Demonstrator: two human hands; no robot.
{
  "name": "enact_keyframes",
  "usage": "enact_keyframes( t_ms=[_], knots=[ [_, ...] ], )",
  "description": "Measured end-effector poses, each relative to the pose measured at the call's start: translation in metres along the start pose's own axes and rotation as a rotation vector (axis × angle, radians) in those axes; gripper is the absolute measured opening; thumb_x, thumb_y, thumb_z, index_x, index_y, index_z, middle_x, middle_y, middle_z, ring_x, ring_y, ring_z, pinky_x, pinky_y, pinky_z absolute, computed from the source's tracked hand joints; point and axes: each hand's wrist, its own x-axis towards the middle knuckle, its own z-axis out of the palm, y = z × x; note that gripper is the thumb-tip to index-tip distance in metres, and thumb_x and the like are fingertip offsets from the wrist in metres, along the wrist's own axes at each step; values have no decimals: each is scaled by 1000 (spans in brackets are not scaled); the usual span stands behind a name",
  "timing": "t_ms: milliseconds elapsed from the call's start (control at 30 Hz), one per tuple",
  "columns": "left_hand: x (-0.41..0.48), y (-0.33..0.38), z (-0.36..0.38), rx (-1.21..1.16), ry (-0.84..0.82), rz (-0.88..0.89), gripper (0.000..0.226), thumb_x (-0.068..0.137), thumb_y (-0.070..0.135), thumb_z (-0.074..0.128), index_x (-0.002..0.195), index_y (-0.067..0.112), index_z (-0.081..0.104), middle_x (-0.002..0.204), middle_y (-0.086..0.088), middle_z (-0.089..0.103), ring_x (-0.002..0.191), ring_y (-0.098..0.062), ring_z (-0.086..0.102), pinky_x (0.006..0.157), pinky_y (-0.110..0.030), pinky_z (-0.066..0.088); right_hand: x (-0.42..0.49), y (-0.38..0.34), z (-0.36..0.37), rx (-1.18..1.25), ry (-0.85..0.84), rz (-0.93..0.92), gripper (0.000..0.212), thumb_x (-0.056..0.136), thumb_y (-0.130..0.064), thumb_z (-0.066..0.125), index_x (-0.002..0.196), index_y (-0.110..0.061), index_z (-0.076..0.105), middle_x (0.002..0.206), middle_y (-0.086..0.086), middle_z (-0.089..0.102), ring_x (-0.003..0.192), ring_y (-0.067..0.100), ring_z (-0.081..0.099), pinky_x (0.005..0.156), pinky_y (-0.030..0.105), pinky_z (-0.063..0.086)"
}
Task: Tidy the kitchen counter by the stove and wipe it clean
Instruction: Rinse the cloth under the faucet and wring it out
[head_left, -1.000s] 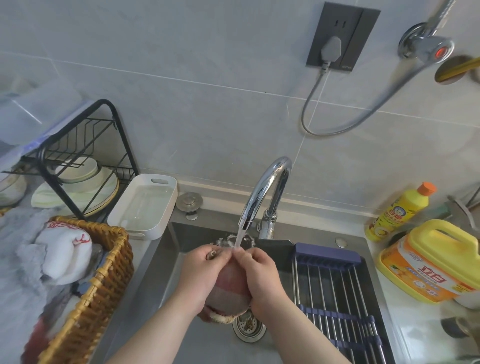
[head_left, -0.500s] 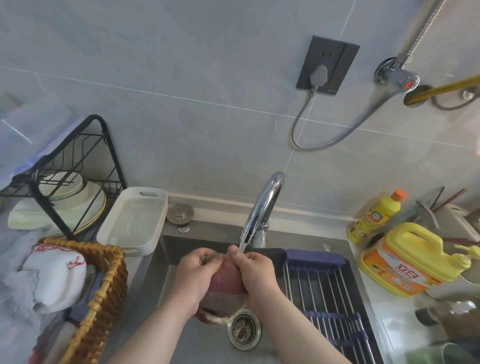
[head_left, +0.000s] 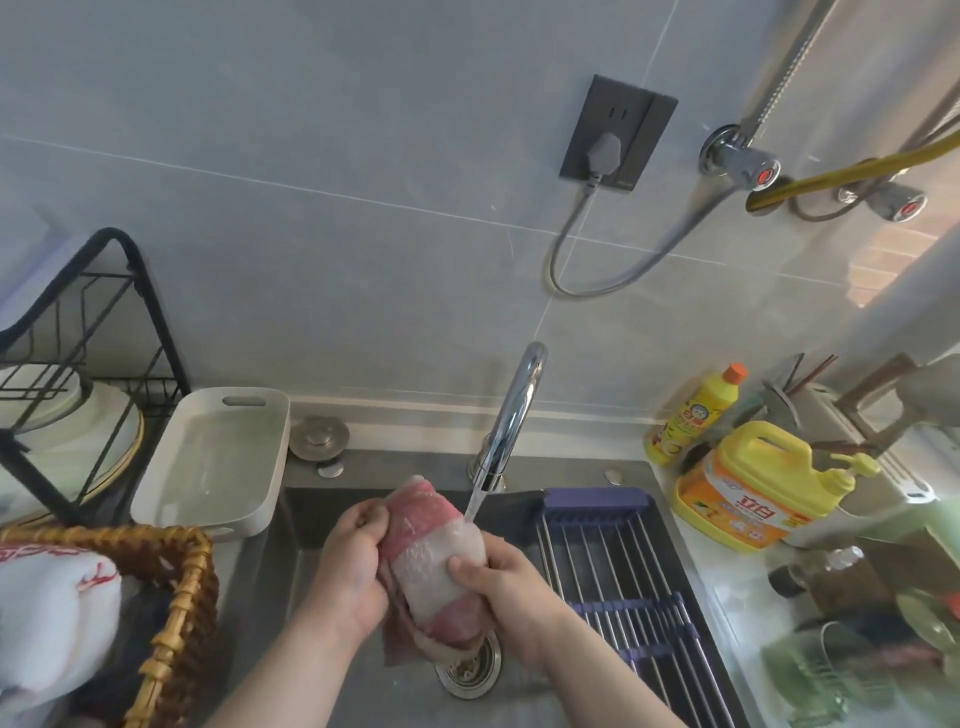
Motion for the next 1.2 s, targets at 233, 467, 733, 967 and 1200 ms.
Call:
enact_keyframes(
  t_ms=[233,467,733,967,1200],
  knots=[
    [1,-13,1,80,-197,20,32,78,-1,68,111,-4,65,108,-30,67,90,-37,68,68,-36,57,-4,-13,0,6,-16,-14,30,88,-6,60,118,-3,64,117,28,66,109,41,64,98,55,49],
    [-4,-7,3,62,-146,-19,31,80,17,71,104,0,62,93,-23,71,83,-36,70,69,-42,58,1,-22,15,-10,185,6,34,103,-25,46,100,-1,69,96,20,74,91,34,72,89,51,56],
    [-19,-4,-3,178,-332,-113,53,67,1,76,117,4,59,101,-20,71,80,-32,71,57,-34,57,-2,-20,9,373,-30,-16,33,85,17,43,114,13,59,108,37,62,97,45,62,98,60,43],
    [-23,-8,11,362,-146,-20,11,97,29,57,98,22,65,88,-15,71,69,-36,67,61,-50,52,7,-17,12,359,248,-24,41,102,-28,45,108,8,63,107,37,65,92,46,62,96,67,40],
    [-22,1,3,242,-435,-46,53,71,10,78,120,18,60,112,-18,70,88,-41,66,79,-59,45,-5,-28,1,345,4,-56,29,88,11,52,116,15,54,107,36,65,91,43,66,86,56,52]
  ],
)
